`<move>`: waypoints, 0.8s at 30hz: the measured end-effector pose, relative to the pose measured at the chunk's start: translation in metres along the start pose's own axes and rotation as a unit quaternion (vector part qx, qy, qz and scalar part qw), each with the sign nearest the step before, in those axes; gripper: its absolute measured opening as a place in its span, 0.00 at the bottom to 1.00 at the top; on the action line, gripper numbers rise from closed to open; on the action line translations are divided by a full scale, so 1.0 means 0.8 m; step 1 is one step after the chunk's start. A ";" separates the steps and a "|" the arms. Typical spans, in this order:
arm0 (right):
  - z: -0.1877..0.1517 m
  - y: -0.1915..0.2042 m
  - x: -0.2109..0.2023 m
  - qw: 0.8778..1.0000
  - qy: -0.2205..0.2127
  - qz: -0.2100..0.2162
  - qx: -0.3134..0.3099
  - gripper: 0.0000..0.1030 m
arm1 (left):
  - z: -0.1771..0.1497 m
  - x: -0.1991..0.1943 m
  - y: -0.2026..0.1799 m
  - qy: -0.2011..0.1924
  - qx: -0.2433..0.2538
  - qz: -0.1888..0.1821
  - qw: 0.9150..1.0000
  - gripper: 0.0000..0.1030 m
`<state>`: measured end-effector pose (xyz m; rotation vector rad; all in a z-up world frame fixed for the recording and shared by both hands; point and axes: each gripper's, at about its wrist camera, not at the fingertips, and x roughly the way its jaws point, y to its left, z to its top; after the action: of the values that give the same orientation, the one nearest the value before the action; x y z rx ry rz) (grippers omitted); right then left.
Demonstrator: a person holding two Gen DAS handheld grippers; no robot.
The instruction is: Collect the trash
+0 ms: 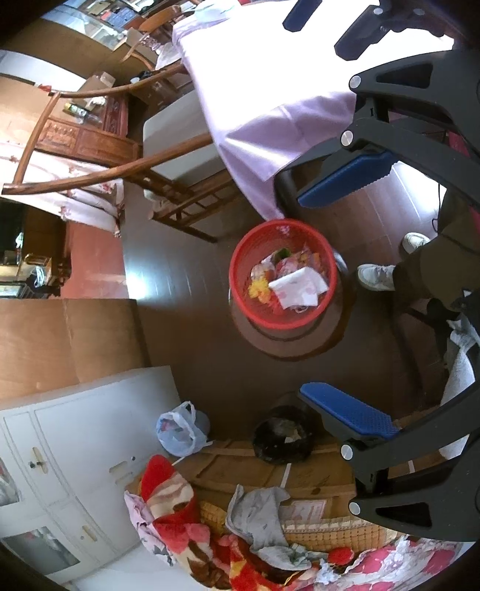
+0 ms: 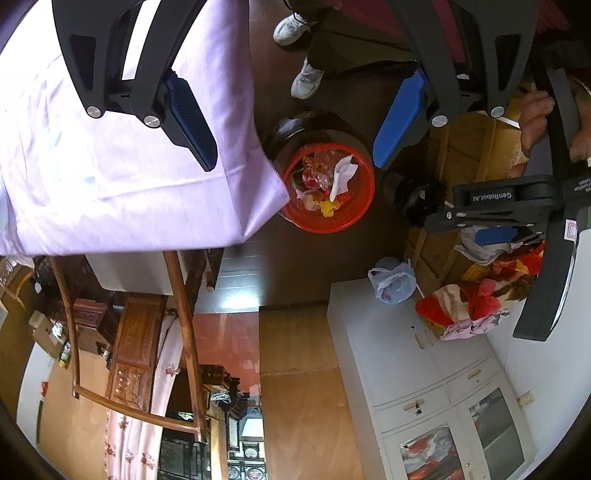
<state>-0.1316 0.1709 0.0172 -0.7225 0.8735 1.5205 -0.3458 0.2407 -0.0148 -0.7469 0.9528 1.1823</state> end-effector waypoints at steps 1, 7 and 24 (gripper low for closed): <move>0.004 0.001 0.002 1.000 0.001 0.000 -0.004 0.82 | 0.002 0.002 0.003 0.002 -0.001 0.001 1.000 0.90; 0.023 0.002 0.010 1.000 0.005 0.004 -0.013 0.82 | 0.004 0.011 0.014 0.016 -0.002 0.005 1.000 0.90; 0.054 0.030 0.027 0.999 0.015 0.016 -0.046 0.82 | 0.006 0.014 0.040 0.021 -0.031 0.007 0.999 0.90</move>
<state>-0.1570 0.2180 0.0249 -0.8023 0.8458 1.5908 -0.3749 0.2566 -0.0228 -0.8172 0.9609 1.2170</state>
